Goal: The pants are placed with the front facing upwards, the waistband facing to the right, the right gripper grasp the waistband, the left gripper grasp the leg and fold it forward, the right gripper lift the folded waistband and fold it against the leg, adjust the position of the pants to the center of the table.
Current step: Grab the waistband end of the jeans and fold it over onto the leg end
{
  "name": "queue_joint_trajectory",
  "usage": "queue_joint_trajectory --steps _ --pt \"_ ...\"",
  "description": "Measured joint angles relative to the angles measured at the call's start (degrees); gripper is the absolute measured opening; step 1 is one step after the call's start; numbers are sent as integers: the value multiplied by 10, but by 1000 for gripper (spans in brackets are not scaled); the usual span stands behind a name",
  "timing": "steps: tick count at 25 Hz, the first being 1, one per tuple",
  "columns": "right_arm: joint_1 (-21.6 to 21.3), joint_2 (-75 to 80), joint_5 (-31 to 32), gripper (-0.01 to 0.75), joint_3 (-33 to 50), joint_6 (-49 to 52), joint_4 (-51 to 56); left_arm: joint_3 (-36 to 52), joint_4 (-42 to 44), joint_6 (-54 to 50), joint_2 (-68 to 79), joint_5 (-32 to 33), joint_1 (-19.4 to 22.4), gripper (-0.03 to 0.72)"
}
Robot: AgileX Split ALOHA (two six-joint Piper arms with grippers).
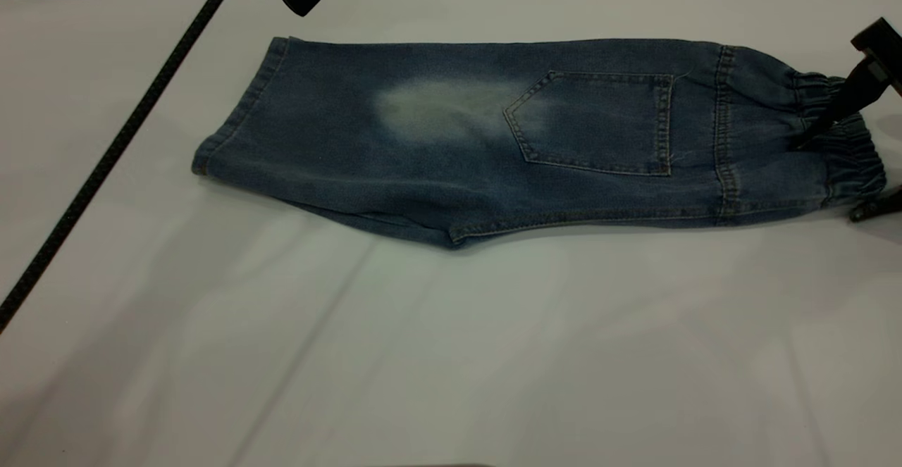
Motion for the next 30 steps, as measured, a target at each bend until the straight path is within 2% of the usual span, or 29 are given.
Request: queue_joint_trajectory --steps 3,5,8,9,14,22,30 --pt "0 1 -11 473 0 -56 31 0 0 0 0 2 0 323" --pt "0 1 -13 359 0 -76 45 0 0 0 0 2 0 323" --pt "0 1 -9 148 0 -111 61 1 -1 -1 0 2 0 323" --pt "0 1 -7 103 0 -128 71 3 -1 -1 1 2 0 323" --pt "0 1 42 90 0 -235 164 7 -9 0 29 1 0 323" --pt "0 1 216 90 0 -365 304 8 -79 20 79 -37 -1 323" --pt "6 -34 225 90 1 -391 306 8 -164 82 142 -109 -45 323"
